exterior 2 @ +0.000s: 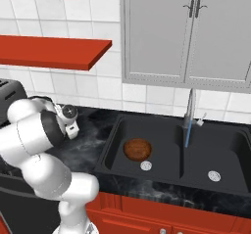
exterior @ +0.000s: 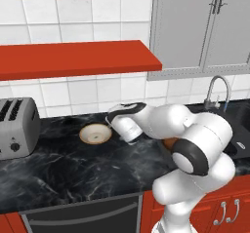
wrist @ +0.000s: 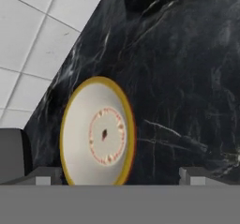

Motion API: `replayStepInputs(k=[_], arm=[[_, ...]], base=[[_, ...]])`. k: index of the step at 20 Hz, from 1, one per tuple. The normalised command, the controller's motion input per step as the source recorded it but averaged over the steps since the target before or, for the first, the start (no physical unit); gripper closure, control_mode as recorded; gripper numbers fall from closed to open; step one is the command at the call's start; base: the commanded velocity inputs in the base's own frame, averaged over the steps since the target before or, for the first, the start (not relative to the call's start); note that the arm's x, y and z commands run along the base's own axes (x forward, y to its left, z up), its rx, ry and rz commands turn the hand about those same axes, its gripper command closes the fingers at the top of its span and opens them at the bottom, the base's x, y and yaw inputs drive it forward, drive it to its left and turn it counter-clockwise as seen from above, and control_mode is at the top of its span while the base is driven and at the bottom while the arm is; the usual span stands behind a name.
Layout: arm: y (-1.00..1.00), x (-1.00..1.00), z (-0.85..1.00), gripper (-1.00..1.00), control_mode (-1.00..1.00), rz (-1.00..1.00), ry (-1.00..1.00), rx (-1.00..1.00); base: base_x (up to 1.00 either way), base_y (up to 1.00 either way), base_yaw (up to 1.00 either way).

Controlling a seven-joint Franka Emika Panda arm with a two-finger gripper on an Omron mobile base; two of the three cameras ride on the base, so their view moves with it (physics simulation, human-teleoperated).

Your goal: Rinse each bowl for a few seconds and place them down in the sink or on the counter.

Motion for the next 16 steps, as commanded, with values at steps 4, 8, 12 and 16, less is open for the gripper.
replayStepInputs(k=[4,8,12,16], arm=[[0.10,0.16,-0.19,-1.00,-1.00,0.01,0.00,0.04],[0.12,0.20,-0.18,-1.00,-1.00,0.00,0.00,0.04],[0.14,0.23,-0.17,-1.00,-1.00,0.00,0.00,0.04],[0.11,0.23,-0.19,-1.00,-1.00,0.00,0.00,0.03]], base=[[0.00,0.00,0.00],[0.00,0.00,0.00],[0.00,0.00,0.00],[0.00,0.00,0.00]])
